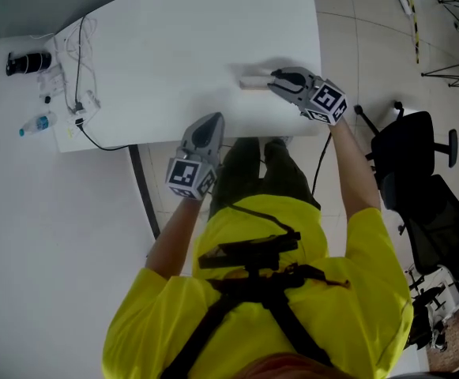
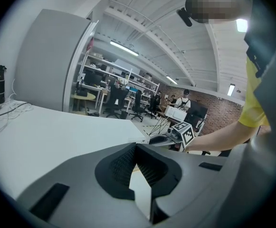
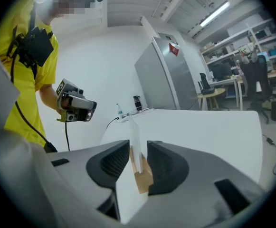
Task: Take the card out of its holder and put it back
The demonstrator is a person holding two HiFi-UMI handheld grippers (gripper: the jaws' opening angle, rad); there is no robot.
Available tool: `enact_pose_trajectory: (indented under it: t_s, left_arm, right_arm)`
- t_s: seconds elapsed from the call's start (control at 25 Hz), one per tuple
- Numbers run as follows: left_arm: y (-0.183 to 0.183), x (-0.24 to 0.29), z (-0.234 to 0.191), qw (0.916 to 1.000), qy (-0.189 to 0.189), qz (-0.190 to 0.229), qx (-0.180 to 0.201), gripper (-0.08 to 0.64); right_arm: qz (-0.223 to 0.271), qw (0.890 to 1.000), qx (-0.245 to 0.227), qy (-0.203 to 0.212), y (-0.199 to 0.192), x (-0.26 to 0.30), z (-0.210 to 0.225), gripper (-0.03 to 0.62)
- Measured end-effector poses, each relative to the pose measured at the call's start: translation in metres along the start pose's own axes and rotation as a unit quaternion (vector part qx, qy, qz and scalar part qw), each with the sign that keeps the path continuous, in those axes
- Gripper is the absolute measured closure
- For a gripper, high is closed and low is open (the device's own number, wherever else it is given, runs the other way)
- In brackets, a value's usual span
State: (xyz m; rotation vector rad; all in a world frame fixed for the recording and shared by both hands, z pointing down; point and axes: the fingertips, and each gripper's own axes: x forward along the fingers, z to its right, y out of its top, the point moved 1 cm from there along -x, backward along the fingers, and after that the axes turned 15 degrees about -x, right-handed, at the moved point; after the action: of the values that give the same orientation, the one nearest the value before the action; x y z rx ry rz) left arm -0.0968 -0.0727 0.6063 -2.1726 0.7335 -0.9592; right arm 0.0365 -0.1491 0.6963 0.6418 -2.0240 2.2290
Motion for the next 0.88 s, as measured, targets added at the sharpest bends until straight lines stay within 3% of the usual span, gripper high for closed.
enact_pose_trajectory:
  t_s: [0.16,0.32,0.48,0.52,0.6,0.72,0.88]
  left_arm:
    - [0.011,0.004,0.006,0.9999,-0.004,0.010,0.003,0.560]
    - [0.049,-0.004,0.025,0.9986,-0.016,0.040,0.030,0.560]
    - [0.094,-0.022,0.042,0.9954,-0.028,0.076,0.052,0.560]
    - [0.105,-0.024,0.048,0.9942,-0.032,0.085,0.057,0.560]
    - [0.123,-0.030,0.059,0.9919,-0.039,0.102,0.064,0.560]
    - [0.138,-0.037,0.074,0.9886,-0.052,0.123,0.069,0.560]
    - [0.141,-0.041,0.076,0.9875,-0.051,0.131,0.071,0.560]
  right_arm:
    - [0.023,0.998,0.018,-0.054,0.020,-0.027,0.014,0.472]
    - [0.072,0.986,0.025,-0.150,0.080,-0.084,0.019,0.489]
    - [0.124,0.960,0.026,-0.250,0.156,-0.135,0.011,0.543]
    - [0.138,0.952,0.026,-0.271,0.175,-0.145,0.010,0.583]
    - [0.155,0.939,0.026,-0.307,0.205,-0.162,0.004,0.586]
    - [0.155,0.920,0.041,-0.358,0.226,-0.175,-0.008,0.589]
    - [0.134,0.907,0.050,-0.396,0.223,-0.174,-0.026,0.588]
